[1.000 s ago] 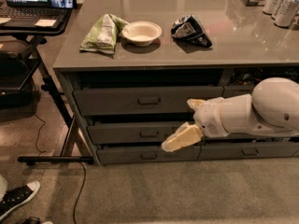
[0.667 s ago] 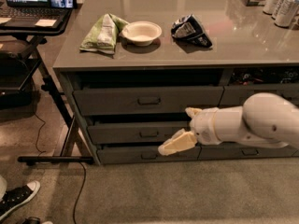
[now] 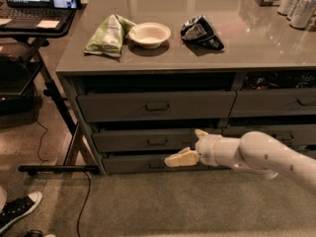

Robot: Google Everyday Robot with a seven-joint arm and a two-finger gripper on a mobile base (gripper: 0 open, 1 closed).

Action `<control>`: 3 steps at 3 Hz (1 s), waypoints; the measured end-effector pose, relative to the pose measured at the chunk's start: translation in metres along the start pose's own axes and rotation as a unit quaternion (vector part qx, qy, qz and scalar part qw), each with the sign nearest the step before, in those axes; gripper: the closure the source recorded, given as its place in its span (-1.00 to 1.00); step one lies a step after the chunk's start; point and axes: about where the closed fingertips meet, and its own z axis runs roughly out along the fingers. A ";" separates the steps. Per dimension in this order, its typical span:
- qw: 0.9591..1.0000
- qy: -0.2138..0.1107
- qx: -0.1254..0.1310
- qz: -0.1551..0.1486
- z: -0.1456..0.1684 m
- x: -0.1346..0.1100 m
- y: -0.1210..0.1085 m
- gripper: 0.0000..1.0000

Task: Open middle drawer

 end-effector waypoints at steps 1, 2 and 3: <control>0.999 -0.027 0.042 0.006 0.033 0.025 -0.035 -1.00; 0.993 -0.044 0.112 0.005 0.054 0.046 -0.078 -1.00; 0.993 -0.044 0.112 0.005 0.054 0.046 -0.078 -1.00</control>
Offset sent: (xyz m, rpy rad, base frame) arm 0.0977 -0.0487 -0.1091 -0.0647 -0.2025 -0.3195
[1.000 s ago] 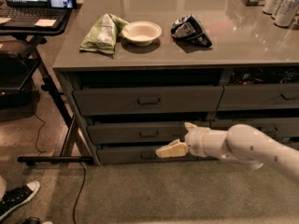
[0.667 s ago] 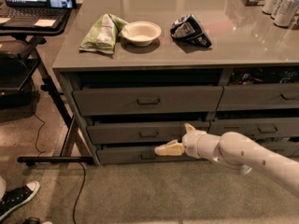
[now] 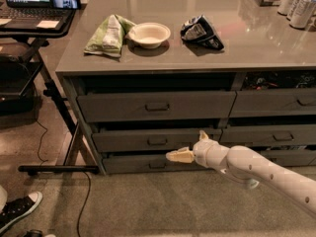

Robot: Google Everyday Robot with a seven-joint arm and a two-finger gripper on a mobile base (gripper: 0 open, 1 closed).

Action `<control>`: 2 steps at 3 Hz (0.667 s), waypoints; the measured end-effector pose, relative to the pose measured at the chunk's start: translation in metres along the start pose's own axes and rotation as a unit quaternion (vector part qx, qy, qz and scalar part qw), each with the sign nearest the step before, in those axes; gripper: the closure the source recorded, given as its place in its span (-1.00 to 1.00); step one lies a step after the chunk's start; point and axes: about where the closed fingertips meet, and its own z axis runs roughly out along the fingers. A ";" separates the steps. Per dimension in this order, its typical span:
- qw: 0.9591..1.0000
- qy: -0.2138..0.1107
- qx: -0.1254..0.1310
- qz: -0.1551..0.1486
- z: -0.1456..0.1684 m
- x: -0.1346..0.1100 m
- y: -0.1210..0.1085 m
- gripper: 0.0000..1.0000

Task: Open middle drawer

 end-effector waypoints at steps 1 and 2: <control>1.000 -0.003 -0.004 0.000 0.016 0.005 -0.006 -1.00; 1.000 -0.011 -0.016 0.003 0.041 0.013 -0.017 -0.63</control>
Offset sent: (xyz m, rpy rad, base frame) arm 0.0631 0.0042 -0.0544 0.0648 -0.0130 0.0338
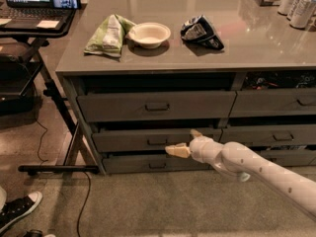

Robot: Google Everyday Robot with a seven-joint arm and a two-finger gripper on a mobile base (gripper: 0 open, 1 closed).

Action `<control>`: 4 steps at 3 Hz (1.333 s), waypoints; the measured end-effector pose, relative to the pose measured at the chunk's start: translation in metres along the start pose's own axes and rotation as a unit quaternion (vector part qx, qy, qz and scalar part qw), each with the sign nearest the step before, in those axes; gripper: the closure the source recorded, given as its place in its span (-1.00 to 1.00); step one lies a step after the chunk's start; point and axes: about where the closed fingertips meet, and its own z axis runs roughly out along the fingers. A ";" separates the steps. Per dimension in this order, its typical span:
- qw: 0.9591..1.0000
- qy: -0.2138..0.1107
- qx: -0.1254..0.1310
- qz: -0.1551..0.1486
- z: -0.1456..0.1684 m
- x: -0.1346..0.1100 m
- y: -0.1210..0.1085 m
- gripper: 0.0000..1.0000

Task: Open middle drawer

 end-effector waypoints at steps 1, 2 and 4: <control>1.000 -0.009 -0.012 -0.003 0.022 0.000 -0.010 -0.16; 1.000 -0.011 -0.003 -0.011 0.044 0.000 -0.022 0.30; 0.997 0.004 0.066 -0.033 0.087 -0.002 -0.047 1.00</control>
Offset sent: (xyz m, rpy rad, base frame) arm 0.0716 0.0076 -0.0320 -0.0187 -0.0540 -0.0085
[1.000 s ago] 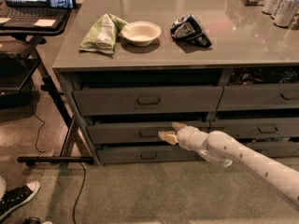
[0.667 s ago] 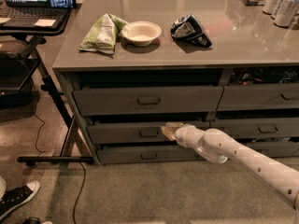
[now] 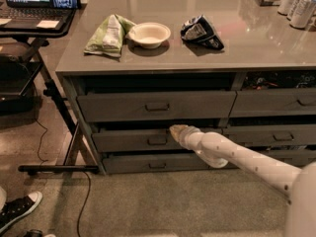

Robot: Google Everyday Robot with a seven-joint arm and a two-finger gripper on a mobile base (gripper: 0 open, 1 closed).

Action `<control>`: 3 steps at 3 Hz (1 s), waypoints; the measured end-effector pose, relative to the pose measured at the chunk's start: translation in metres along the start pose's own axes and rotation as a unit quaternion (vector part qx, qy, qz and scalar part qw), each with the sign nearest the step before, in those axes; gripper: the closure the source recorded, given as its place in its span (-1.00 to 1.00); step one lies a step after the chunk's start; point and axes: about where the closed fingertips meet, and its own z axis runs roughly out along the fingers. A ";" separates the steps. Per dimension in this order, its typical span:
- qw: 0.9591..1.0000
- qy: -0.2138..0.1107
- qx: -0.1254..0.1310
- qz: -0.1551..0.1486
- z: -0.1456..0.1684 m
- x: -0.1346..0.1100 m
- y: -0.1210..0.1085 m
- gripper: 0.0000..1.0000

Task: Open middle drawer

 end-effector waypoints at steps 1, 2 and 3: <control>0.999 0.013 0.030 -0.009 0.020 0.000 -0.011 1.00; 0.999 0.024 0.045 -0.011 0.035 0.000 -0.019 1.00; 0.998 0.046 0.042 -0.011 0.040 0.002 -0.021 1.00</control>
Offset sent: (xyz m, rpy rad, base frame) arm 0.0560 -0.0014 -0.0213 -0.1055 0.0115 -0.1084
